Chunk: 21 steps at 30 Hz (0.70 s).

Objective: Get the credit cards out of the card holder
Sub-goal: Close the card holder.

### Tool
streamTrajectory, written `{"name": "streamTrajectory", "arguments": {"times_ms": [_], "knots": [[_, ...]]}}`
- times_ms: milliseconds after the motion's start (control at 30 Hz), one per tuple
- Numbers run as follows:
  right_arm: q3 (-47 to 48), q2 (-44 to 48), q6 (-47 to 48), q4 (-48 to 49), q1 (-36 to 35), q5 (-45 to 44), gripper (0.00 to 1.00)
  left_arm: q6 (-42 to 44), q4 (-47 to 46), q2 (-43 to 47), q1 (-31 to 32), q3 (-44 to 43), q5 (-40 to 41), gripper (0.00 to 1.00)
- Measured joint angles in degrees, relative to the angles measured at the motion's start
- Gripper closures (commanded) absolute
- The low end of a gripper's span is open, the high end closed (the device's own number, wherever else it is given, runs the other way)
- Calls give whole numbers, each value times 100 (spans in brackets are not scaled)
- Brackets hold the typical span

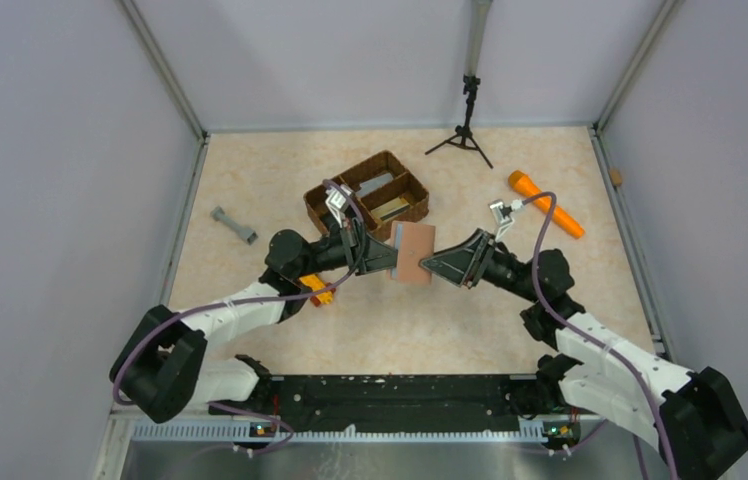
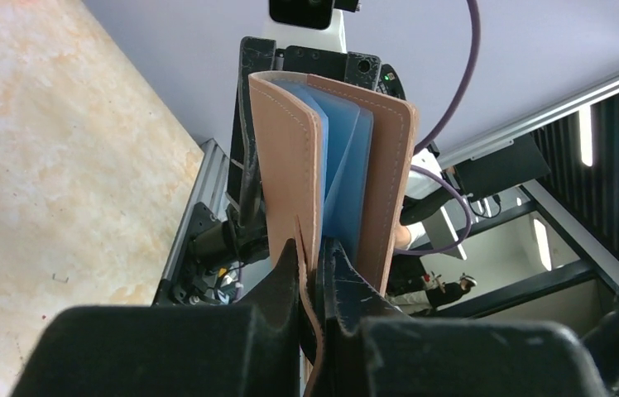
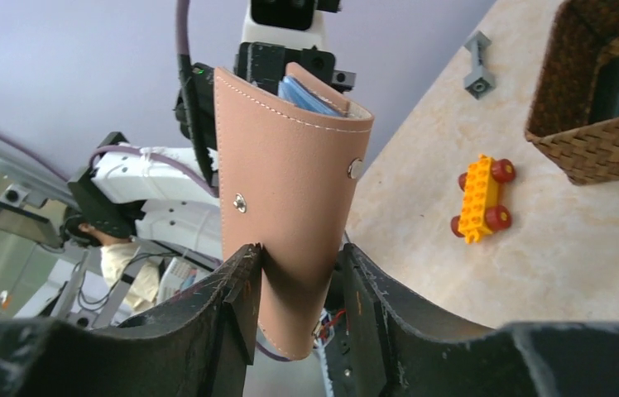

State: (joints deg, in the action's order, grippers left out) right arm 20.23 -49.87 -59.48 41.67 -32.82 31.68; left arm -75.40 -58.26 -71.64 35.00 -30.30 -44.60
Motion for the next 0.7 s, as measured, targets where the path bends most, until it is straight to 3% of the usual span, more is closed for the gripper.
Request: {"name": "streamTrajectory", "arguments": {"times_ms": [100, 200, 267, 400, 600, 700], "knots": [[-2, -173, -284, 385, -2, 133, 68, -101, -221, -109, 35, 0, 0, 100], [-26, -280, -492, 667, 0, 188, 83, -144, -387, -208, 39, 0, 0, 99], [-37, -291, -590, 752, 0, 210, 95, -151, -459, -269, 37, 0, -11, 89], [-37, -291, -713, 793, 0, 223, 98, -177, -562, -328, 26, 0, -76, 63], [-33, 85, -494, 227, -2, 48, 100, -214, -358, -232, -319, 24, -302, 49], [-28, 313, -258, -323, -2, -120, 100, -210, -319, 46, -518, 151, -315, 32]]}}
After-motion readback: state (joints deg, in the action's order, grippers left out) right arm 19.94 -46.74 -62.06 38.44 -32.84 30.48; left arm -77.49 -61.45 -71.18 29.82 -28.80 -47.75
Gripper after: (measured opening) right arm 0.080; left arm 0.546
